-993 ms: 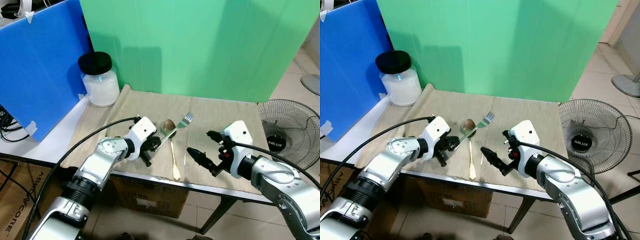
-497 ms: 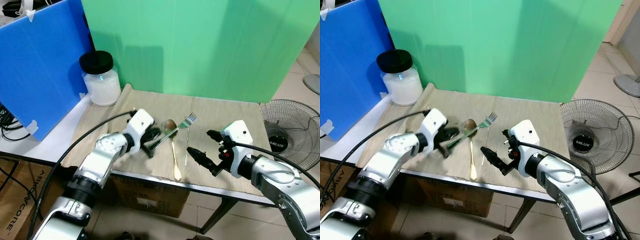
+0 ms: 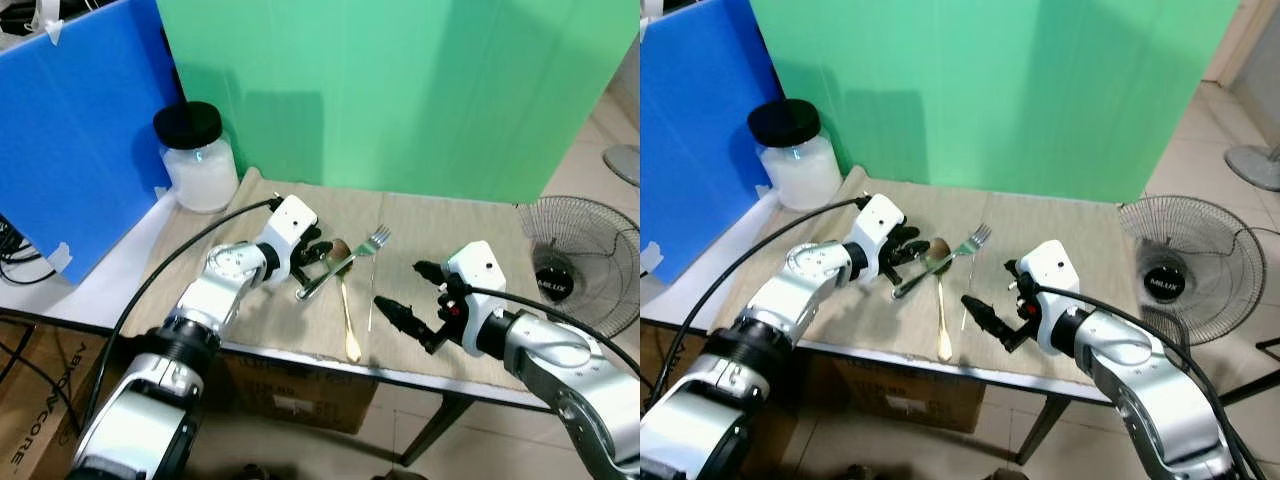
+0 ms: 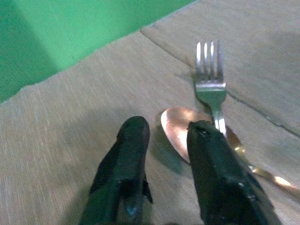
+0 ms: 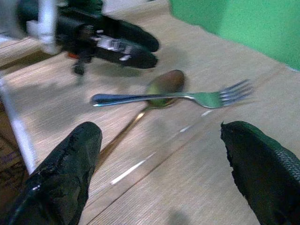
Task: Setting the table
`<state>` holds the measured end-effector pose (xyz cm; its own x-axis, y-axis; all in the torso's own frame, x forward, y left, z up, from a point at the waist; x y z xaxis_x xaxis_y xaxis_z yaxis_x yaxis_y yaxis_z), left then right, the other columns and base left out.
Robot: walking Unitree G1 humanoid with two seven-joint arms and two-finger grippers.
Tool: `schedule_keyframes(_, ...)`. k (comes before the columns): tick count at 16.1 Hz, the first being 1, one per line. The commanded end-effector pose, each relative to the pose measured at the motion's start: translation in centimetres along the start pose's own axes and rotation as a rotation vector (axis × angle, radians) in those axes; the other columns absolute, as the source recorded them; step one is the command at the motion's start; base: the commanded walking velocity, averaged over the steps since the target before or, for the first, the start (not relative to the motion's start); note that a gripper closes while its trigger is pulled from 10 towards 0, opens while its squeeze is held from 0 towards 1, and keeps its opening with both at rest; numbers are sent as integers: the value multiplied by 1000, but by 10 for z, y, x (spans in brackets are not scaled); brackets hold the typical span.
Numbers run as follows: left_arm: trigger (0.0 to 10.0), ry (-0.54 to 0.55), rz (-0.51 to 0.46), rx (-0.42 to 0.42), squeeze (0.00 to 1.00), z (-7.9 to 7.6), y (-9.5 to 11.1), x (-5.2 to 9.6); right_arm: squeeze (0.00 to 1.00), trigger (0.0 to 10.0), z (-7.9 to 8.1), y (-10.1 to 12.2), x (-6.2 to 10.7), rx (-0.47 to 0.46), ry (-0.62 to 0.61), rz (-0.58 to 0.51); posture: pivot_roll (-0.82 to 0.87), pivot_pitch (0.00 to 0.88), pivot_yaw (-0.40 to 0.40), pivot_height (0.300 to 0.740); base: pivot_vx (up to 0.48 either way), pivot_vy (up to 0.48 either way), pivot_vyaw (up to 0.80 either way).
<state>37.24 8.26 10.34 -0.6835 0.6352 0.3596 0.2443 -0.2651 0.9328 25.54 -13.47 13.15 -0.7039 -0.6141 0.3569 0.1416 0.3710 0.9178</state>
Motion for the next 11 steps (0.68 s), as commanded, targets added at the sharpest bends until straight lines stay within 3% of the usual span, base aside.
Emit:
schedule_keyframes(1,10000,0,10,-11,1000,4,3,-2,0,10000,6,3,3,5,42,-12,-154,29,60,740,0,0,0)
schedule_keyframes(7,10000,-117,2,-29,1000,-16,6,-15,0,10000,6,1,6,23,31,-2,-173,31,80,740,0,0,0)
schedule_keyframes(8,10000,-141,10,-42,929,-21,5,-17,0,10000,6,0,7,26,26,5,-175,32,83,740,0,0,0)
schedule_keyframes(9,10000,-169,20,-47,424,-25,3,-19,0,10000,5,-1,7,25,19,10,-176,33,86,740,0,0,0)
schedule_keyframes(10,10000,-181,22,-49,0,-26,3,-19,0,10000,5,-1,7,25,16,12,-176,33,86,740,0,0,0)
schedule_keyframes(11,10000,-200,37,-55,0,-29,0,-19,0,10000,4,-2,7,25,9,16,-176,37,88,740,0,0,0)
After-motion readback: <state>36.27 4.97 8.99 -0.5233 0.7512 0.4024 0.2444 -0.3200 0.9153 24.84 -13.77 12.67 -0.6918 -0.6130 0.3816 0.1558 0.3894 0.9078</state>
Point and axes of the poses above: a point about 5 cm out from each wrist's last joint towards the gripper, its own x axis pointing back from the gripper into the wrist, its own y axis along the axis of the wrist's last joint, z = x × y, the point moved 3 cm from there along -x, pointing out of the wrist towards the gripper, and after that the axes turned 9 degrees about x, right-handed, at the moved point
